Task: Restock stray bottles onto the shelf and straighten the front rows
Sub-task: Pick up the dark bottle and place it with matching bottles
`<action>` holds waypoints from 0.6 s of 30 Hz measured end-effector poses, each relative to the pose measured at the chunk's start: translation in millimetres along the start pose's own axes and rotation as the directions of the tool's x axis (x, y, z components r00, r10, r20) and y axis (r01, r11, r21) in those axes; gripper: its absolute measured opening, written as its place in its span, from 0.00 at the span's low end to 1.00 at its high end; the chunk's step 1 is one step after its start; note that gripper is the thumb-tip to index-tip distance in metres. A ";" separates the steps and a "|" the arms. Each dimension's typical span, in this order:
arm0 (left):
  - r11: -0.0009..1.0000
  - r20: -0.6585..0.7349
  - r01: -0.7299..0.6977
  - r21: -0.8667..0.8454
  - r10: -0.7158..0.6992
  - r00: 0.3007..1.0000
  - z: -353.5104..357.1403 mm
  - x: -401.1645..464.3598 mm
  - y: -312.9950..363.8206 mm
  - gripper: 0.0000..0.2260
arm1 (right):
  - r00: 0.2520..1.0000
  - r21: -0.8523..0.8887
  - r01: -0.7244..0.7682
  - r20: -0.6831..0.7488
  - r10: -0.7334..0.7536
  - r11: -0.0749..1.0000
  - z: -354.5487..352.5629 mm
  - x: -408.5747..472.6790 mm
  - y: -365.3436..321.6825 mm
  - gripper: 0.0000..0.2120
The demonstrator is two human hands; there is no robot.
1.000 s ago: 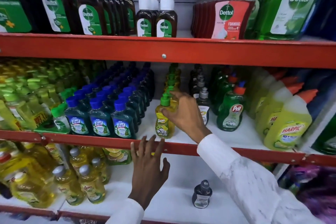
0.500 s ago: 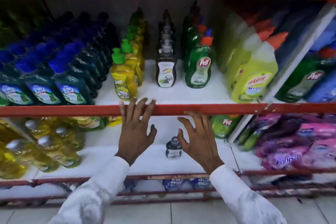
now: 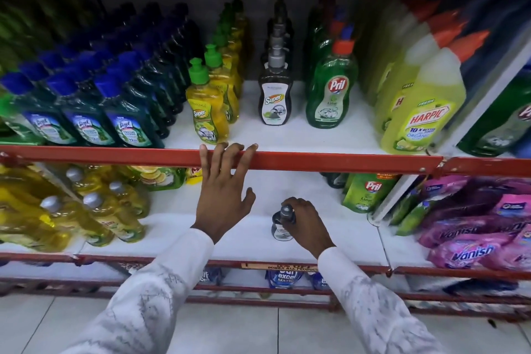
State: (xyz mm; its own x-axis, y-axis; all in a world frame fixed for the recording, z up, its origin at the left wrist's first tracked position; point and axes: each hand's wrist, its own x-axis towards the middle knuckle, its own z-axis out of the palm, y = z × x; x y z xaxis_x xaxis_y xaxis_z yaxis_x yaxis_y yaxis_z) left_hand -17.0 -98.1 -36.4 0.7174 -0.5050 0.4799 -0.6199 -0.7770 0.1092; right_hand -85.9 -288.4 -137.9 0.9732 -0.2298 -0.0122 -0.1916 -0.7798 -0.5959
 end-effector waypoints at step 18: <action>0.997 -0.032 0.049 -0.062 -0.051 0.998 -5.0 0.6 8.8 0.32 | 0.894 0.269 0.236 -0.437 -0.100 0.934 -218.1 -30.4 -155.7 0.15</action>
State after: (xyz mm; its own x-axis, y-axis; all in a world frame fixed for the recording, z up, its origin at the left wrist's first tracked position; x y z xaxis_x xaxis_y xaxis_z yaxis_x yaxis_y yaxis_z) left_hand -23.7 -103.3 -30.8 0.7380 -0.4522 0.5008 -0.6023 -0.7761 0.1867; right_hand -113.5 -287.0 130.4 0.8334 -0.3822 0.3993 0.0848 -0.6255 -0.7756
